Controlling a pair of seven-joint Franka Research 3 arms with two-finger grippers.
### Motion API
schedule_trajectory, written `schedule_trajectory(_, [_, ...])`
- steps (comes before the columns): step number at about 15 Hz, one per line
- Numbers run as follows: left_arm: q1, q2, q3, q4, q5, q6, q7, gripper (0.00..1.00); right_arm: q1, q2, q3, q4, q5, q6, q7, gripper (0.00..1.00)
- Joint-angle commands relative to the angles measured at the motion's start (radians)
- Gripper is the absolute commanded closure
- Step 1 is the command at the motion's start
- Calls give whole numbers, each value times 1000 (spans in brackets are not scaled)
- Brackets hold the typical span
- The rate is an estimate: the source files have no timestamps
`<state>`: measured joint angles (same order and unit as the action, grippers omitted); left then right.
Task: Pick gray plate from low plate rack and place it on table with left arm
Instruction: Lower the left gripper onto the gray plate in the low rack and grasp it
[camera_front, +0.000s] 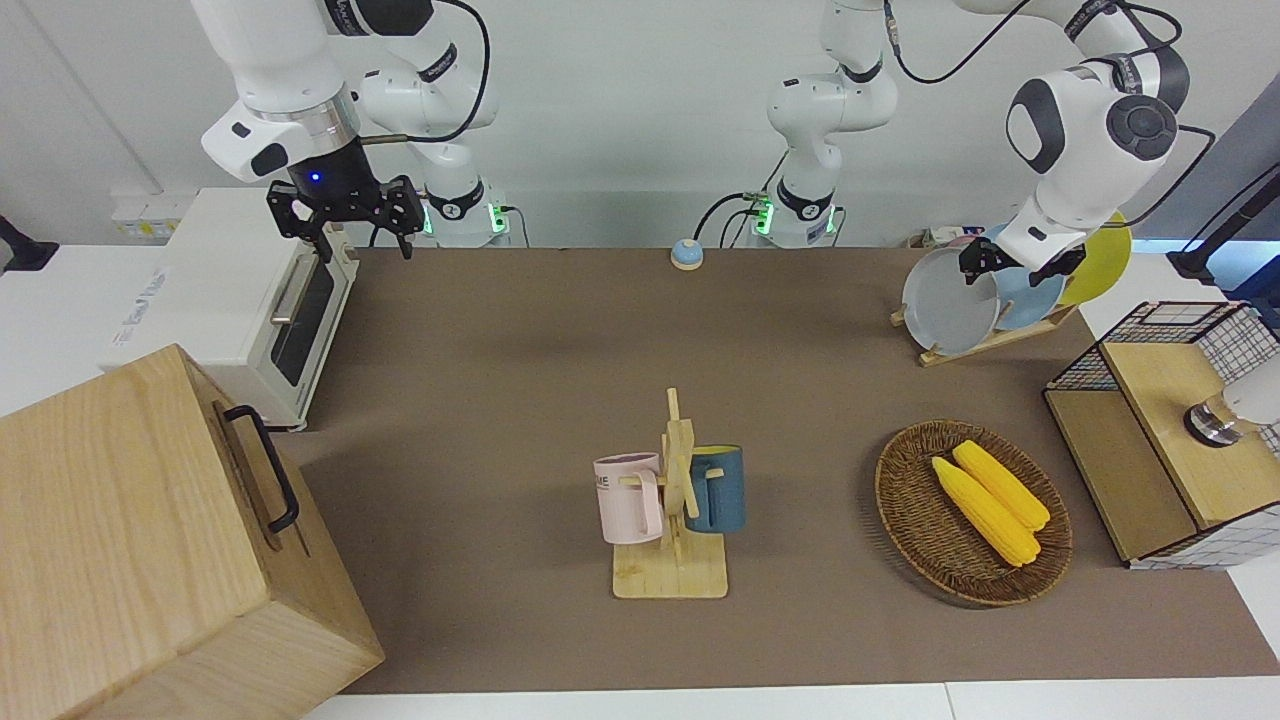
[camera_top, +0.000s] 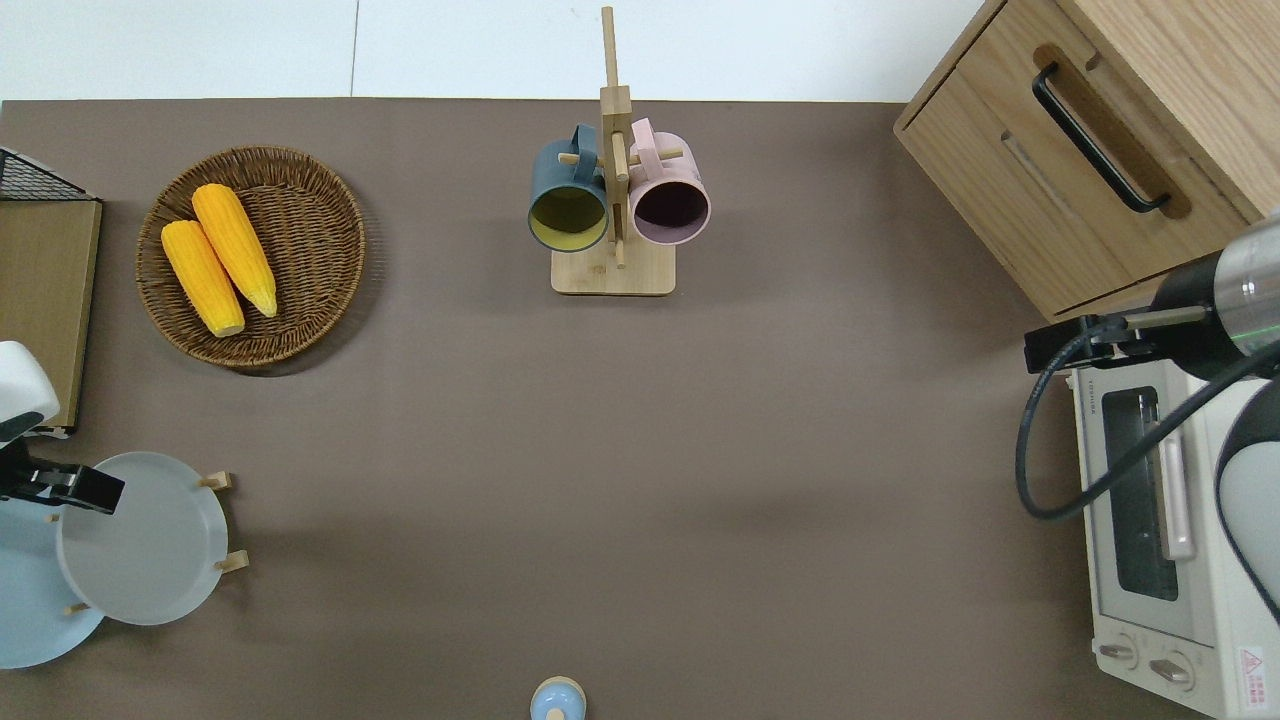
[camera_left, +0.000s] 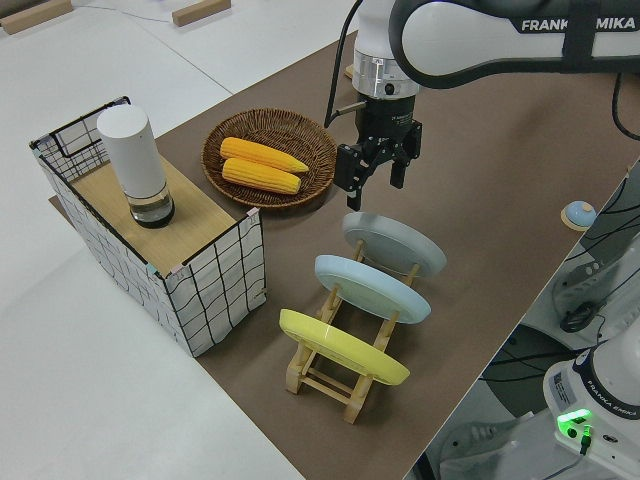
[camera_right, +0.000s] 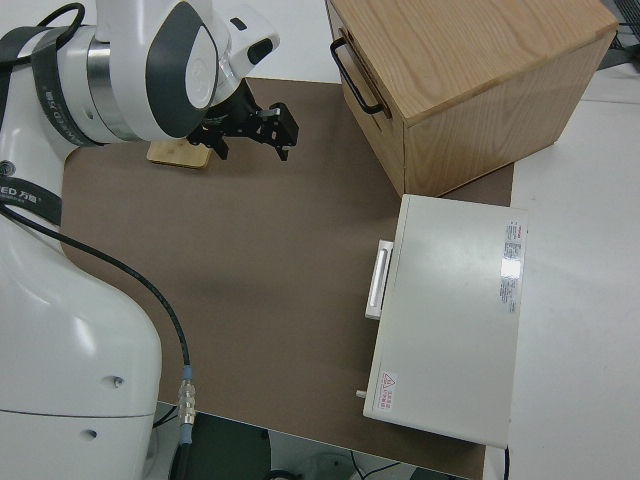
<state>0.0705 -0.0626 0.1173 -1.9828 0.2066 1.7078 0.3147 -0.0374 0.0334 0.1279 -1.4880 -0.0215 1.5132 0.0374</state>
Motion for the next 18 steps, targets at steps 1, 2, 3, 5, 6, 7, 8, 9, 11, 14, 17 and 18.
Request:
schedule_trajectory(1, [2, -11, 1, -65, 19, 56, -11, 7, -22, 10, 21, 21, -3, -16, 13, 17])
schedule_trajectory(2, [2, -6, 2, -70, 19, 62, -11, 7, -22, 10, 21, 21, -3, -16, 13, 17])
schedule_trajectory(3, [3, 1, 2, -73, 19, 64, -12, 7, -22, 10, 21, 20, -3, -16, 13, 17])
schedule_trajectory(5, [21, 12, 2, -74, 19, 62, -11, 7, -22, 10, 21, 21, -3, -16, 13, 17])
schedule_trajectory(6, [26, 15, 2, -76, 19, 62, -11, 7, -22, 10, 21, 21, -3, -16, 13, 17])
schedule_trajectory(7, [26, 21, 2, -82, 19, 62, -11, 7, -22, 10, 21, 20, -3, -16, 13, 17])
schedule_trajectory(8, [26, 23, 2, -83, 19, 62, -11, 7, -22, 10, 21, 21, -3, -16, 15, 17])
schedule_trajectory(9, [29, 21, 2, -85, 19, 62, -9, 7, -22, 10, 21, 21, -3, -16, 13, 17])
schedule_trajectory(11, [31, 21, 2, -91, 19, 62, -9, 7, -22, 10, 21, 21, -3, -16, 13, 17])
schedule_trajectory(14, [31, 24, 2, -97, 20, 67, -8, 9, -22, 10, 21, 20, -3, -16, 13, 17])
schedule_trajectory(17, [31, 23, 2, -105, 20, 68, -9, 9, -22, 10, 21, 21, -3, -16, 15, 17])
schedule_trajectory(18, [31, 23, 2, -105, 20, 70, -9, 9, -22, 10, 21, 21, -3, -16, 13, 17])
